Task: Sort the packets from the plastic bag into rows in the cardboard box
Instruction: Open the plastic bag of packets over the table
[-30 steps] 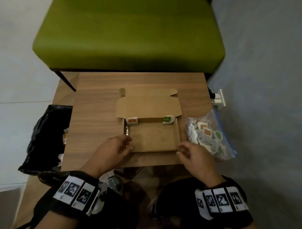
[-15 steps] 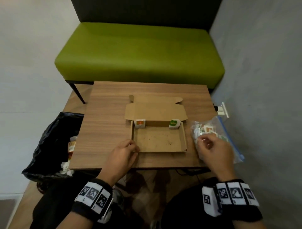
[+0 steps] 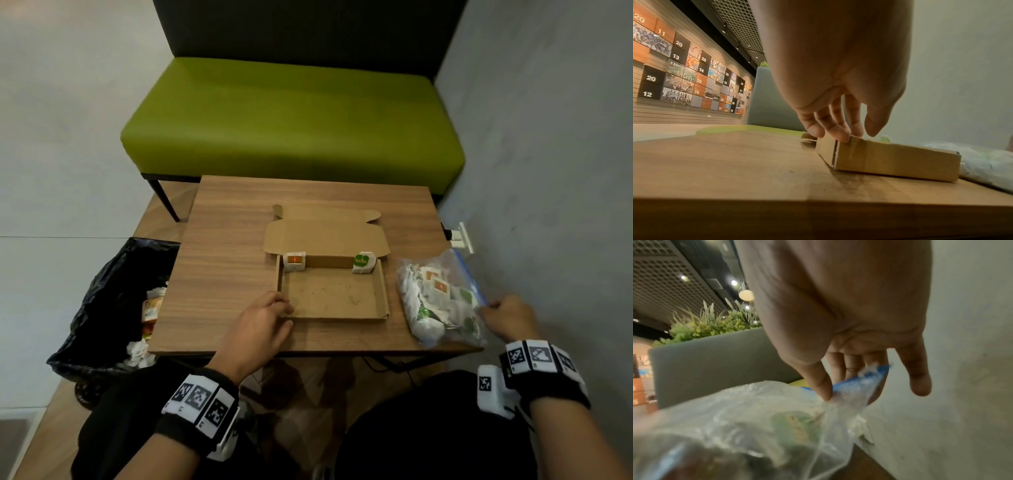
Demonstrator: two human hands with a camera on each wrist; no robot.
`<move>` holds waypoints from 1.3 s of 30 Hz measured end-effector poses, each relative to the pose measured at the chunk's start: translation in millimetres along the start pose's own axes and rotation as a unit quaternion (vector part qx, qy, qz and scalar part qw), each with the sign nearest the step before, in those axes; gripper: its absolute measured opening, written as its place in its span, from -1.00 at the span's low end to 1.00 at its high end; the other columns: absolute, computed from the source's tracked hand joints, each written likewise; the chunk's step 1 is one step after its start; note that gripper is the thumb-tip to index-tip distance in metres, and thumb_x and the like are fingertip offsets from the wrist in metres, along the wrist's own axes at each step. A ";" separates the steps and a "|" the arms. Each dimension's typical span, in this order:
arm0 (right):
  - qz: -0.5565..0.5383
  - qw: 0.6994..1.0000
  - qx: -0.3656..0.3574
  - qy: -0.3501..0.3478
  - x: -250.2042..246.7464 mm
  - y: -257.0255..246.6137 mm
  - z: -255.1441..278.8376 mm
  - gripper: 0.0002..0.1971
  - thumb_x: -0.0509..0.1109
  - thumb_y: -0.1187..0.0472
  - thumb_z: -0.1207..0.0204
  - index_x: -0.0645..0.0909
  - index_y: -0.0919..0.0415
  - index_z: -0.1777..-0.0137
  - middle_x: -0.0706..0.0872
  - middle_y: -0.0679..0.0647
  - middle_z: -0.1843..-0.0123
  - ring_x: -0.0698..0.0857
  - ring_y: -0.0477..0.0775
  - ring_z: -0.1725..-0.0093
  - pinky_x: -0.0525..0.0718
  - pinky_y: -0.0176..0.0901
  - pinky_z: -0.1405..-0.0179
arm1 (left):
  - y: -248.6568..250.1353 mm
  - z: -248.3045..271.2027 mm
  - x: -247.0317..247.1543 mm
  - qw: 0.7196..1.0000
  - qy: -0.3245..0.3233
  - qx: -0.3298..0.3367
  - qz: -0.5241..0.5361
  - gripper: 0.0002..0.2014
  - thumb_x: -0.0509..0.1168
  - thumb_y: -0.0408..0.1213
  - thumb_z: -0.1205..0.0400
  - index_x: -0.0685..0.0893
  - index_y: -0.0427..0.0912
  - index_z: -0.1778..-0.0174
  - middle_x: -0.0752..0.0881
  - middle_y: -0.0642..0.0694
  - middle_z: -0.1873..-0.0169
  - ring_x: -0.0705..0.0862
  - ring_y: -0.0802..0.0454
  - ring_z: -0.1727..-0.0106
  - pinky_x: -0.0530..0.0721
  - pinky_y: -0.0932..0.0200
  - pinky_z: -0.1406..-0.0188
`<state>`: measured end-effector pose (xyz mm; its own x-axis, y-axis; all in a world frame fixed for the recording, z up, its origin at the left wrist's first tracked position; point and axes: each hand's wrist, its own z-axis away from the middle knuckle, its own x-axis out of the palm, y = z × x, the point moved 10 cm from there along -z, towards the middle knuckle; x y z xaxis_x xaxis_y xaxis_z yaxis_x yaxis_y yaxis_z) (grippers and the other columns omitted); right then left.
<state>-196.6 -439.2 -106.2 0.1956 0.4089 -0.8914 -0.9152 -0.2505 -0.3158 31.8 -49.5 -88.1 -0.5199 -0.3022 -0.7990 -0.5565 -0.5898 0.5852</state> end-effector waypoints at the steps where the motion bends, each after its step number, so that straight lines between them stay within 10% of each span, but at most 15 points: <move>1: -0.020 1.000 -0.006 0.021 -9.3 -2.0 5.3 -0.81 0.49 0.28 -0.54 0.78 0.46 0.05 0.75 0.42 0.14 0.73 0.45 0.01 0.55 0.00 0.07 | 1.3 0.4 -0.8 1.000 0.000 -0.001 0.001 -0.72 0.33 -0.18 -0.68 0.69 -0.07 -0.32 0.55 0.12 -0.37 0.61 0.23 -0.13 0.63 0.26 -0.22; 7: -0.072 0.974 -0.175 0.125 -76.4 -54.5 73.7 -0.93 0.52 0.28 -0.53 0.72 0.23 0.17 0.69 0.20 0.35 0.68 0.26 0.27 0.44 -0.09 0.22 | 9.4 3.6 -12.9 1.000 0.018 0.000 -0.008 -0.74 0.32 -0.11 -0.68 0.65 0.04 -0.29 0.46 0.16 -0.44 0.61 0.28 0.17 0.68 0.18 -0.10; 13: -0.015 0.904 -0.358 0.232 -132.3 -100.5 173.5 -0.83 0.40 0.12 -0.52 0.78 0.18 0.07 0.76 0.13 0.20 0.71 0.22 0.30 0.51 -0.12 0.29 | 57.1 27.2 -56.9 0.992 0.097 0.078 0.034 -0.69 0.30 -0.06 -0.64 0.66 0.07 -0.30 0.55 0.25 -0.29 0.61 0.33 0.01 0.65 0.26 -0.09; 18: -0.050 0.870 -0.450 0.193 -132.6 -131.6 230.4 -0.80 0.36 0.04 -0.53 0.80 0.03 0.02 0.68 -0.11 0.20 0.70 0.03 0.26 0.54 -0.14 0.31 | 116.7 63.2 -109.0 0.960 0.207 0.181 0.049 -0.60 0.31 0.01 -0.64 0.64 -0.05 -0.35 0.62 0.09 -0.33 0.53 0.19 -0.39 0.39 0.37 -0.43; 23: -0.124 0.819 -0.554 0.081 -80.2 -175.7 274.7 -0.81 0.38 0.02 -0.58 0.79 0.03 -0.01 0.71 -0.16 0.13 0.73 -0.12 0.17 0.68 -0.13 0.22 | 158.9 87.0 -129.1 0.946 0.235 0.220 -0.029 -0.54 0.28 0.11 -0.63 0.58 -0.02 -0.39 0.60 0.04 -0.40 0.53 0.08 -0.43 0.39 0.05 -0.43; 29: -0.236 0.782 -0.577 0.004 -48.5 -199.8 305.1 -0.81 0.53 0.11 -0.52 0.81 0.11 -0.09 0.74 -0.16 0.12 0.74 -0.15 0.13 0.70 -0.31 0.18 | 141.2 104.7 -127.8 0.952 0.193 0.203 -0.120 -0.78 0.20 0.04 -0.65 0.75 0.14 0.10 0.76 0.24 0.26 0.62 0.30 0.21 0.31 0.21 0.02; 33: -0.383 0.791 -0.473 -0.053 -49.3 -180.4 285.4 -0.71 0.61 0.14 -0.36 0.79 -0.11 -0.08 0.83 -0.19 0.01 0.81 -0.11 -0.01 0.74 -0.38 0.03 | 115.4 123.4 -153.9 0.951 0.255 0.174 -0.027 -0.83 0.25 -0.01 -0.64 0.74 0.13 0.13 0.73 0.31 0.26 0.60 0.36 0.18 0.41 0.15 0.05; 39: -0.396 0.762 -0.512 -0.013 -57.3 -190.3 302.8 -0.81 0.55 0.23 -0.49 0.74 -0.07 -0.03 0.83 -0.18 0.00 0.82 -0.16 0.03 0.75 -0.39 0.10 | 102.2 128.9 -159.8 0.950 0.268 0.162 -0.011 -0.79 0.24 0.00 -0.64 0.76 0.07 0.11 0.73 0.32 0.22 0.63 0.32 0.16 0.53 -0.03 0.06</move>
<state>-140.4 -149.3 103.4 0.5245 0.8017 -0.2866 0.2439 -0.4640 -0.8516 -25.5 35.0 117.2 -0.1500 -0.6815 -0.7163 -0.7783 -0.3654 0.5106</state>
